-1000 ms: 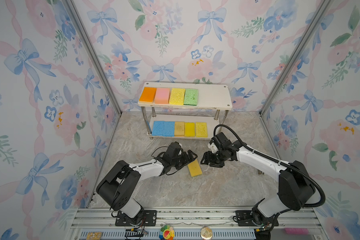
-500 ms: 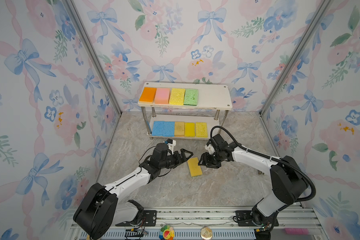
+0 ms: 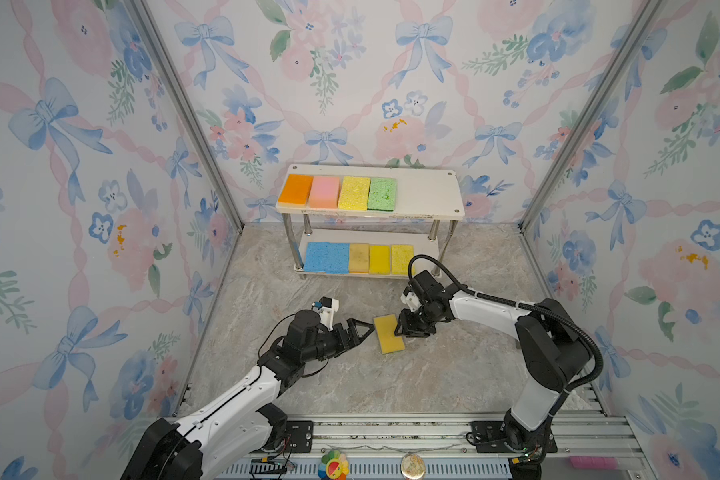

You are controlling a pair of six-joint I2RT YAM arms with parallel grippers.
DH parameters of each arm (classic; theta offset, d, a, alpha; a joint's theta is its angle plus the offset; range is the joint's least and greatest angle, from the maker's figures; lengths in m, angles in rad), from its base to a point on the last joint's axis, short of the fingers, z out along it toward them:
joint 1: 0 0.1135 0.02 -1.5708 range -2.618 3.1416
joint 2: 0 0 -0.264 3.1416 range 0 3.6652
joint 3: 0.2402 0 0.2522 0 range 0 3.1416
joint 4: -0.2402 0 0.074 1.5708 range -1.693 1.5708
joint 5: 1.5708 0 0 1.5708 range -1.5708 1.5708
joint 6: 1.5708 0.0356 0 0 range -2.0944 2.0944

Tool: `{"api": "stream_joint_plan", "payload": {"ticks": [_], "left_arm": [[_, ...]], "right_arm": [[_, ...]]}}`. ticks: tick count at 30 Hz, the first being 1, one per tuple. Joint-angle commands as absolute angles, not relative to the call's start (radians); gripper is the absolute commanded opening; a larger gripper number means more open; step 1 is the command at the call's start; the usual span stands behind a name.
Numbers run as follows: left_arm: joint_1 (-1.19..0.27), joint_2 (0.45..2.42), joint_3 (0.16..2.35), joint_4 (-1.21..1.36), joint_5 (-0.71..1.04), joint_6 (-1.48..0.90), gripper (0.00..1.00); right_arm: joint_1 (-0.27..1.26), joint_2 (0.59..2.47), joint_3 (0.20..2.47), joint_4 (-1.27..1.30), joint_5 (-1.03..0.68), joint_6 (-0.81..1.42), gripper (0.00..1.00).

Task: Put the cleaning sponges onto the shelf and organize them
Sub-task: 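Move both grippers to the yellow sponge with green backing, then grasp the yellow sponge with the right gripper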

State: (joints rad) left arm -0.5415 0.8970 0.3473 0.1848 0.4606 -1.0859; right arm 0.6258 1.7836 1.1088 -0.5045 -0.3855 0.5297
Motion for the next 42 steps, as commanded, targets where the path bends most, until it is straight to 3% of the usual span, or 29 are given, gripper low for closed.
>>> {"api": "stream_joint_plan", "payload": {"ticks": [1, 13, 22, 34, 42], "left_arm": [[-0.533, 0.843, 0.315, 0.157, 0.439, -1.114, 0.98], [-0.528, 0.725, 0.241, 0.136, 0.426, -1.176, 0.98], [-0.530, 0.751, 0.255, 0.140, 0.420, -1.179, 0.98], [-0.533, 0.975, 0.334, 0.355, 0.477, -1.224, 0.97], [-0.578, 1.126, 0.512, 0.362, 0.523, -1.181, 0.94]], "right_arm": [[0.637, 1.818, 1.145, -0.494, -0.383, 0.516, 0.41], [0.638, 1.842, 1.122, -0.453, -0.400, 0.515, 0.29], [0.640, 1.820, 1.077, -0.417, -0.413, 0.529, 0.11], [0.634, 1.622, 1.119, -0.552, -0.386, 0.493, 0.04], [0.609, 1.508, 1.203, -0.662, -0.491, 0.465, 0.04]]}}
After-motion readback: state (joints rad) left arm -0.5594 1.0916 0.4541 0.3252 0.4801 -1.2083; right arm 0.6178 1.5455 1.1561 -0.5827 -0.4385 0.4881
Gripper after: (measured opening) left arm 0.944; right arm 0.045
